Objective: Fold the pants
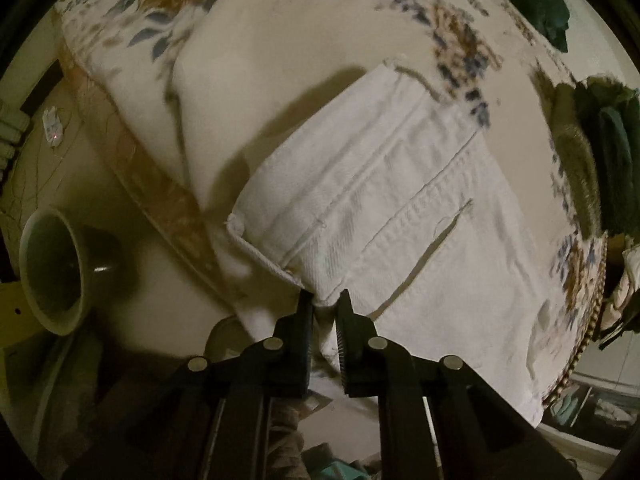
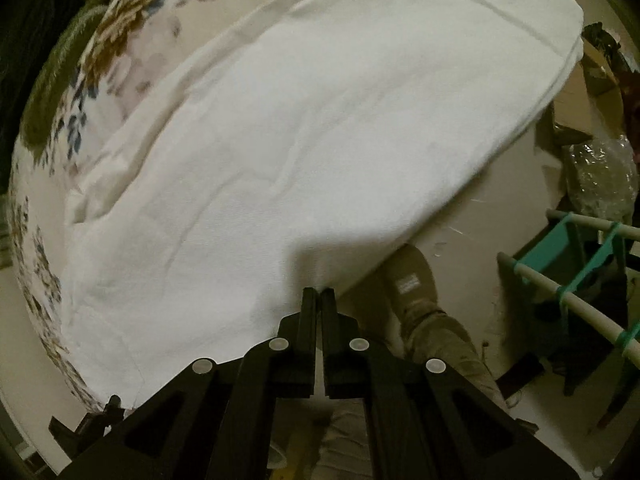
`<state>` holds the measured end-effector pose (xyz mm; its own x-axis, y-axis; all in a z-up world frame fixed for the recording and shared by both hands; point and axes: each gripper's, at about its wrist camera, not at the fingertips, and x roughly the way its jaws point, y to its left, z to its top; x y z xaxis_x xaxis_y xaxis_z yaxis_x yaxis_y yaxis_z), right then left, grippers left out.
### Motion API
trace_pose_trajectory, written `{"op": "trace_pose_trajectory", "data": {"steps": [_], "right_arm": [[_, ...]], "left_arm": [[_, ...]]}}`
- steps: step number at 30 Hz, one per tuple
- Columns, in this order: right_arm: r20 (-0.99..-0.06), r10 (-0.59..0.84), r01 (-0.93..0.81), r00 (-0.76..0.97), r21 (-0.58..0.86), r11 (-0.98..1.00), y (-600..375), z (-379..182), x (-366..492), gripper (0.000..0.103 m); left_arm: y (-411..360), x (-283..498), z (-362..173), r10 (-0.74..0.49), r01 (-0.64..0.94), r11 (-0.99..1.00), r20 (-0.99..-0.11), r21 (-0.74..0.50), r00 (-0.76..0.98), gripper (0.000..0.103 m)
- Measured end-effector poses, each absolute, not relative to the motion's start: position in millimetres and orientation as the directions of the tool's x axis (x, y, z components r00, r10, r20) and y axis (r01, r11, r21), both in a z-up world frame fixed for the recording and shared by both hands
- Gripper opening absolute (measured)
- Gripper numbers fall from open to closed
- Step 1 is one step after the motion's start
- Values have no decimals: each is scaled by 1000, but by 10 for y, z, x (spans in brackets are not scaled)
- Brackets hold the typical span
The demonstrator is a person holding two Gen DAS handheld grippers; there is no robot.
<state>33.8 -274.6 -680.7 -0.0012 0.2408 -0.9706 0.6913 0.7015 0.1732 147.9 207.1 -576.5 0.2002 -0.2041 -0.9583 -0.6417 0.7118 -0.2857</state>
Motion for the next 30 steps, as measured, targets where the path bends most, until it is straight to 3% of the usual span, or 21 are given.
{"op": "trace_pose_trajectory", "data": {"steps": [3,4,6,7,8,10,12,16,20,22,23,26,28,29,30], "right_arm": [[-964,257,675,-71,143,724,-2756,-6984,431,4],[-962,257,661,-97,131,739,-2770,-7006,479,9],[-958,261,619,-117,135,774,-2740,-6902,625,30],[-961,254,590,-109,143,795,-2697,-6809,700,36],[-963,253,540,-91,166,826,-2622,-6654,816,42],[-961,269,430,-66,216,877,-2412,-6427,1089,49],[-957,285,277,-51,260,925,-2103,-6290,1474,63],[-979,201,2,-34,201,980,-1575,-6324,2231,64],[-989,88,-211,-117,111,971,-1263,-6706,2757,63],[-988,70,-261,-136,103,960,-1224,-6781,2873,13],[-990,66,-258,-126,97,961,-1249,-6746,2928,4],[-993,106,-179,-61,115,977,-1417,-6558,3084,4],[-977,171,-122,-127,186,975,-1546,-6634,3124,5],[-965,214,-86,-150,229,970,-1643,-6654,3139,14],[-961,233,-61,-148,244,968,-1775,-6627,3145,36]], "left_arm": [[2124,1496,-5879,-216,-652,716,-968,-248,131,19],[2116,1514,-5858,-212,-654,720,-971,-232,112,21],[2066,1528,-5721,-178,-629,753,-980,-194,90,24],[2022,1531,-5619,-146,-611,775,-987,-160,72,41],[1951,1549,-5508,-116,-587,798,-991,-135,70,70],[1766,1637,-5323,-75,-528,842,-993,-109,86,93],[1524,1793,-5175,-18,-452,889,-994,-66,110,93],[947,2256,-5042,74,-286,958,-981,19,182,93],[617,2679,-5180,36,-198,980,-976,-7,214,93],[478,2841,-5258,26,-144,990,-978,-4,206,93],[389,2928,-5292,12,-108,994,-979,-11,205,93],[256,3008,-5299,-20,-63,997,-980,-33,199,93],[167,3072,-5320,-53,-48,997,-982,-63,183,93],[127,3103,-5329,-68,-39,996,-982,-76,174,93],[75,3123,-5339,-79,-29,996,-983,-85,163,93]]}}
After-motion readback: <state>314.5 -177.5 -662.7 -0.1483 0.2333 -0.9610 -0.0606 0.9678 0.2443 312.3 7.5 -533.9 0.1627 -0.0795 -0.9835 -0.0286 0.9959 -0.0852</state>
